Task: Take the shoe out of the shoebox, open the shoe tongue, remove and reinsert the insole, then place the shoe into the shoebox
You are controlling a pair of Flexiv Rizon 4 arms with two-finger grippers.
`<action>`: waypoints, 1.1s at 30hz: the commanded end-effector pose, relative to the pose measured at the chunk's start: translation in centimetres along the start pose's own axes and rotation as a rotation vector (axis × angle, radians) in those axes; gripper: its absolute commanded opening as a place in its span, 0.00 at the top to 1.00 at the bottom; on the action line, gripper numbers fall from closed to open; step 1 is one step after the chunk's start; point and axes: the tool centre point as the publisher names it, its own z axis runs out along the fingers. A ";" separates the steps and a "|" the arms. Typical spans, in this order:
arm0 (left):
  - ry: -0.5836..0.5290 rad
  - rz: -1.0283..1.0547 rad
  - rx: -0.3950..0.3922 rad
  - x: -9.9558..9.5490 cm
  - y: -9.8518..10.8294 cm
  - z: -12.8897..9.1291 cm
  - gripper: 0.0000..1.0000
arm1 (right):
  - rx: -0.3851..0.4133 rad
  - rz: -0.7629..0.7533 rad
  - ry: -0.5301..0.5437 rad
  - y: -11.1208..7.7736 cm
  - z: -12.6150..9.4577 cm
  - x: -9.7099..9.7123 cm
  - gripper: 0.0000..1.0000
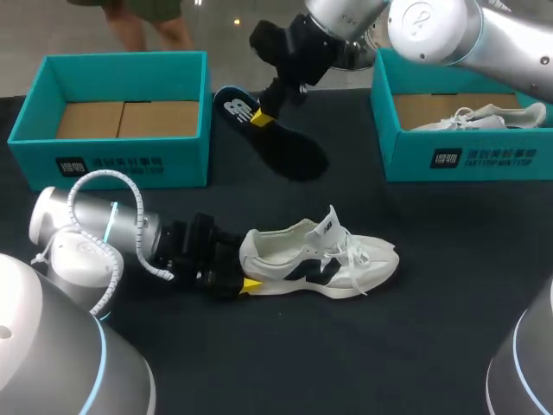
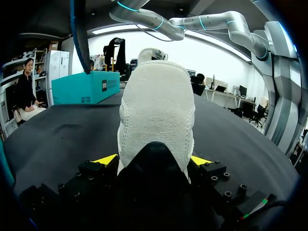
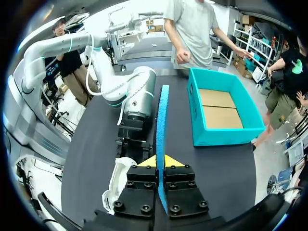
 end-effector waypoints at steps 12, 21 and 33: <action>0.001 -0.001 -0.003 -0.1 0.1 0.2 1.00 | 0.000 -0.001 0.003 0.0 0.2 -0.2 1.00; 0.001 -0.001 -0.003 -0.1 0.1 0.2 1.00 | 0.000 -0.001 0.003 0.0 0.2 -0.2 1.00; 0.001 -0.001 -0.003 -0.1 0.1 0.2 1.00 | -0.090 0.071 -0.002 0.6 -0.9 -0.2 1.00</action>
